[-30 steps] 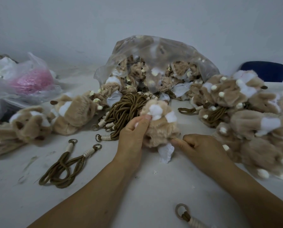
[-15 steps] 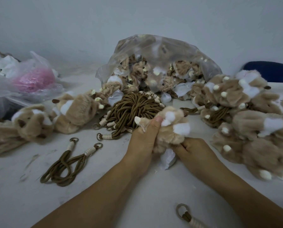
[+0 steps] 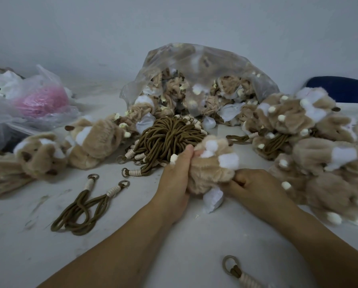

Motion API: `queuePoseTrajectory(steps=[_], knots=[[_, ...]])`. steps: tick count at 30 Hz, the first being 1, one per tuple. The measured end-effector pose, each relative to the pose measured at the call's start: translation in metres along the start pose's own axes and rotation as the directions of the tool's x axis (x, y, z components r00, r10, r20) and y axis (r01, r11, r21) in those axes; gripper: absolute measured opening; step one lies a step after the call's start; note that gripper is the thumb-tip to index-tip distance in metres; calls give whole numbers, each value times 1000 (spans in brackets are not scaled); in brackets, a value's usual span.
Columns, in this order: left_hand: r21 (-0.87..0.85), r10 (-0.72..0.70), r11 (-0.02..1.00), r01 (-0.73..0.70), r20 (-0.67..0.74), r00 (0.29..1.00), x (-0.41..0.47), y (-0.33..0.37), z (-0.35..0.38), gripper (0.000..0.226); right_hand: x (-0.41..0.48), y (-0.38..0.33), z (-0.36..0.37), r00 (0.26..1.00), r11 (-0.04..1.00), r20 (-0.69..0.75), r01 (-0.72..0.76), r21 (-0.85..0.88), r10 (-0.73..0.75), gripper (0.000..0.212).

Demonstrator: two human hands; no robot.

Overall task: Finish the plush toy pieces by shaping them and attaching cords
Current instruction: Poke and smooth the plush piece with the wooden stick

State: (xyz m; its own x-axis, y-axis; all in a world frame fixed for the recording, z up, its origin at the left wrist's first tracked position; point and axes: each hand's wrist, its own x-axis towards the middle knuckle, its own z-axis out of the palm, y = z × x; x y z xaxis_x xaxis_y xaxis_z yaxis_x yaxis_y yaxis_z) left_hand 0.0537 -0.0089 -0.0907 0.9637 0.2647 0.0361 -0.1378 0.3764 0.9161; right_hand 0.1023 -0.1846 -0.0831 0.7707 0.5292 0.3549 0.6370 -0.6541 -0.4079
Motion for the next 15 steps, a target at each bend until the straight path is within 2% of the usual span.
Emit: queuePoseTrajectory(steps=[4, 8, 11, 15], knots=[[28, 29, 999, -30, 51, 998, -2, -2, 3, 38, 0, -4, 8, 1000, 999, 5, 11, 31, -11, 44], [80, 82, 993, -85, 42, 996, -1, -5, 3, 40, -2, -8, 18, 999, 993, -4, -42, 111, 43, 46], [87, 99, 991, -100, 12, 995, 0, -3, 0, 43, -1, -12, 18, 998, 987, 8, -67, 149, 67, 31], [-21, 65, 998, -66, -48, 997, 3, 0, -3, 45, 1, -5, 17, 997, 985, 9, -80, 156, 80, 50]])
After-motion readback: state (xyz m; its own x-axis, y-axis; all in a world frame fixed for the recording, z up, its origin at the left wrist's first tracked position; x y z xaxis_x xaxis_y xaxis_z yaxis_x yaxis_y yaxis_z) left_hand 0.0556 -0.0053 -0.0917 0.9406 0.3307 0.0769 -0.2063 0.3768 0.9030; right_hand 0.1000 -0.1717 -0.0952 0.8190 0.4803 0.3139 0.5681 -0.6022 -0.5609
